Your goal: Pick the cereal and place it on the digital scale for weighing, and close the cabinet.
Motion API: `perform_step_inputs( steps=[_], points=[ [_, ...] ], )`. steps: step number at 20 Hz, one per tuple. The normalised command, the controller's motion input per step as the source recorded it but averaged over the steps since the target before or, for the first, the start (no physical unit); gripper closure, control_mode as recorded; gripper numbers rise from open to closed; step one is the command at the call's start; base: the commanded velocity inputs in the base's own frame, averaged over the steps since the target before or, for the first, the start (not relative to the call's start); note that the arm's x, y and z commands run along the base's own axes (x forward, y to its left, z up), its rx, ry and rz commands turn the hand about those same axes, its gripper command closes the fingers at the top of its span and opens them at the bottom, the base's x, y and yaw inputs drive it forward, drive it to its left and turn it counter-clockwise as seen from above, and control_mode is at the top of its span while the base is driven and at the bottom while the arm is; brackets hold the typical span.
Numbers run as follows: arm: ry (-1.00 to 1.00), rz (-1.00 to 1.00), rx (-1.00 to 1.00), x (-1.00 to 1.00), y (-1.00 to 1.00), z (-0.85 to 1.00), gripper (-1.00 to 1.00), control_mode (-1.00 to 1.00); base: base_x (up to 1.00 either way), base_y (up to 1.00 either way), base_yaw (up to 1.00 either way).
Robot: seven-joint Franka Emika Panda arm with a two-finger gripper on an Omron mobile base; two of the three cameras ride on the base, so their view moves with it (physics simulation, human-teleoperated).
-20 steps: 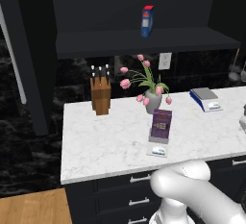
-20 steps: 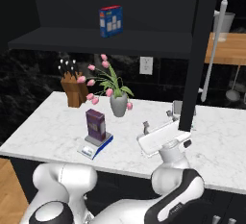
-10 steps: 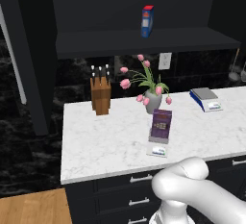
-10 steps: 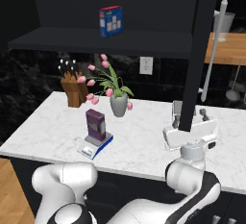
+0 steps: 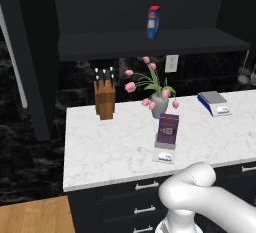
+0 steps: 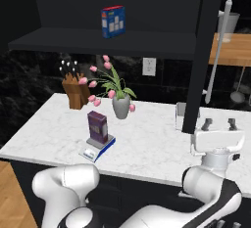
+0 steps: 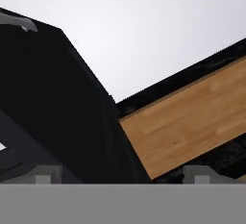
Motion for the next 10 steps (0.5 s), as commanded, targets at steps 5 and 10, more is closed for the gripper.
perform_step_inputs(
  steps=[5, 10],
  points=[
    [0.15, 0.01, 0.2, 0.05, -0.65, 0.1, -1.0, -1.0, 0.0, 0.0, 0.0],
    [0.01, 0.05, 0.03, 0.0, -0.07, 0.74, -1.0, -1.0, 0.0, 0.0, 0.0]
  ],
)
